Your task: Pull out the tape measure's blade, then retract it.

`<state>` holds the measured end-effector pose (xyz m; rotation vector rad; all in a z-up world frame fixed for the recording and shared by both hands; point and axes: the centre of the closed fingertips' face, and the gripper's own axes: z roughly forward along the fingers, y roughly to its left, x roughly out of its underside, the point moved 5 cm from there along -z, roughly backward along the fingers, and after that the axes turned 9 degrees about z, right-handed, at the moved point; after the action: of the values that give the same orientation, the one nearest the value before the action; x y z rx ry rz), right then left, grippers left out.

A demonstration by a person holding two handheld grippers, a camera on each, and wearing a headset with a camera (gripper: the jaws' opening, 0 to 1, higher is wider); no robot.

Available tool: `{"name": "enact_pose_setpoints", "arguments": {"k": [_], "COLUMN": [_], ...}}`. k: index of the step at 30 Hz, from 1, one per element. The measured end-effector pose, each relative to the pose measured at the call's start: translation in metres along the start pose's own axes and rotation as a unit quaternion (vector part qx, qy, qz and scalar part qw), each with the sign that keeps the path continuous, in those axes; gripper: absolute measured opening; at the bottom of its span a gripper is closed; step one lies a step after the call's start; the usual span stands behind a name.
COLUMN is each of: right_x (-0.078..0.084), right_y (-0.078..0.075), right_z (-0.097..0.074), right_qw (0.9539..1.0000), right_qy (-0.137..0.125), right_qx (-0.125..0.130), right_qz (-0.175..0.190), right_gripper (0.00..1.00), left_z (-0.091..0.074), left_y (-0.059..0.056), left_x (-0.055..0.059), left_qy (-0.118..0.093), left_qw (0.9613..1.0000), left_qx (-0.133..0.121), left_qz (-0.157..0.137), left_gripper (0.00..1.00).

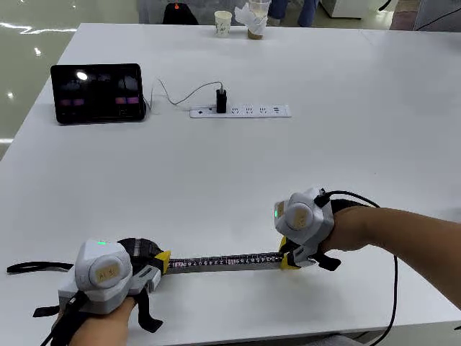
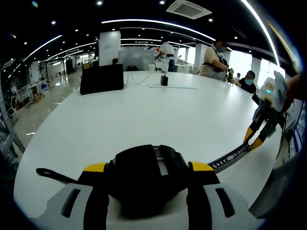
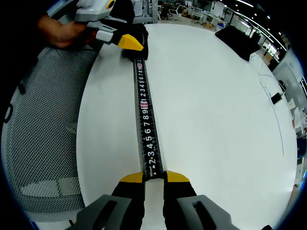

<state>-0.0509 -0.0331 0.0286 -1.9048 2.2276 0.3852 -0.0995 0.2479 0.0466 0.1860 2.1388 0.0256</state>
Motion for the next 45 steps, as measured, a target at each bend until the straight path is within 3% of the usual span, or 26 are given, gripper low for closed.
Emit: {"name": "enact_pose_setpoints", "arguments": {"k": [6,8,19,30,45], "right_x": [-0.0005,-0.0013,-0.0011,-0.0017,-0.0005], "right_y": [0.0003,-0.0002,0.0009,0.0013,-0.0002], "right_z": [-0.0002,0.0004,0.0005,0.0005,0.0008], "right_qw": [1.0,0.9994,1.0,1.0,0.9996], "right_qy": [-0.003,-0.015,-0.006,-0.007,-0.027], "right_qx": [0.001,-0.002,-0.001,0.0,-0.006], "right_qz": [0.004,0.031,-0.001,-0.005,0.003], "right_gripper": [0.11,0.11,0.11,0.11,0.11], "left_z": [-0.0008,-0.0011,-0.0023,-0.0026,-0.0039], "left_y": [0.0003,0.0003,0.0006,0.0009,0.0025], "left_x": [-0.0002,-0.0003,0.0002,0.0004,0.0015], "left_qy": [-0.005,-0.006,-0.005,-0.006,-0.008], "left_qw": [1.0,1.0,1.0,1.0,0.9999], "left_qx": [0.0,0.001,0.001,0.001,0.007], "left_qz": [-0.001,-0.001,0.001,0.002,-0.011], "left_gripper": [0.61,0.61,0.61,0.61,0.6]}}
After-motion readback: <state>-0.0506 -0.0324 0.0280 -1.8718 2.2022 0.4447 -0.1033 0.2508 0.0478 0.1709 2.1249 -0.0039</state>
